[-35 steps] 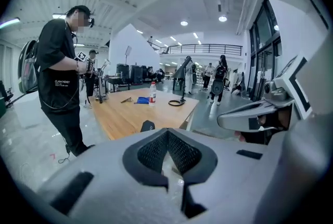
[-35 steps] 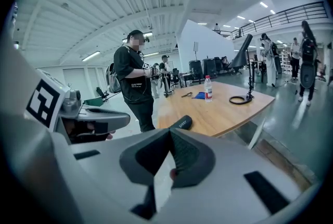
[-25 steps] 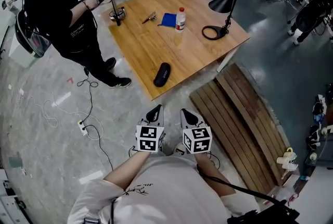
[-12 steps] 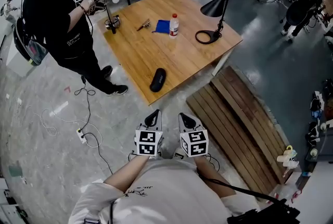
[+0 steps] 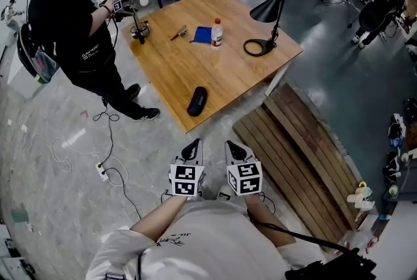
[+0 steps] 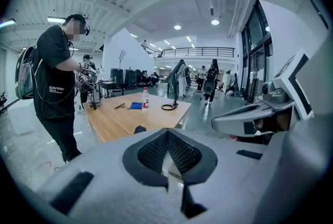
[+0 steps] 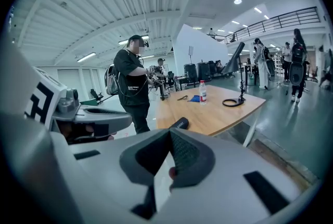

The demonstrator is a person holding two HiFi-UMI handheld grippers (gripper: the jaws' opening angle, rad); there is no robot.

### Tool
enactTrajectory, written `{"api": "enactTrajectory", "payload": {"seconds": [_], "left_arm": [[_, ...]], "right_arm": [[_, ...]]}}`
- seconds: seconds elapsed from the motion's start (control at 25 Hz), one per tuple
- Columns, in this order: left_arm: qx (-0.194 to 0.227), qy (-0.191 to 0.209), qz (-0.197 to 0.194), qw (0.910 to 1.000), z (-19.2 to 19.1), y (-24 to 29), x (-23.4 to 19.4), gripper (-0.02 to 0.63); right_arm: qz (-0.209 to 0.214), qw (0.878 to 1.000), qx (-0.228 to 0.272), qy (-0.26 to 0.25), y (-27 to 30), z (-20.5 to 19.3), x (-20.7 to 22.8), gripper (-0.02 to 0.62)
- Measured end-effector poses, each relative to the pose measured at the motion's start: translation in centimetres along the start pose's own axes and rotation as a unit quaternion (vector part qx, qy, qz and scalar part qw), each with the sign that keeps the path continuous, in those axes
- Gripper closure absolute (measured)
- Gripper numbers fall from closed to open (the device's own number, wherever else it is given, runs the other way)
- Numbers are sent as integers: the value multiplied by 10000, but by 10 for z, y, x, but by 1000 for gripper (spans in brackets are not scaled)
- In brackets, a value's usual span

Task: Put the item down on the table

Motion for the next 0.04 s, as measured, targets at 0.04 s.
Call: {"api": "enactTrajectory", "payload": {"seconds": [0.04], "left_arm": [[-2, -5, 3, 10000, 1, -1, 0, 600]], "right_arm": [[5, 10000, 1, -17, 0, 1, -1, 594]]}}
Point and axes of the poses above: the fingertips, and each gripper's own axes: y forward along the fingers, x to its right, z out of its top, the point moved 8 cm from there along -y, backward along the fingers, and after that the axes turned 13 degrees about z, right-handed, at the moved point
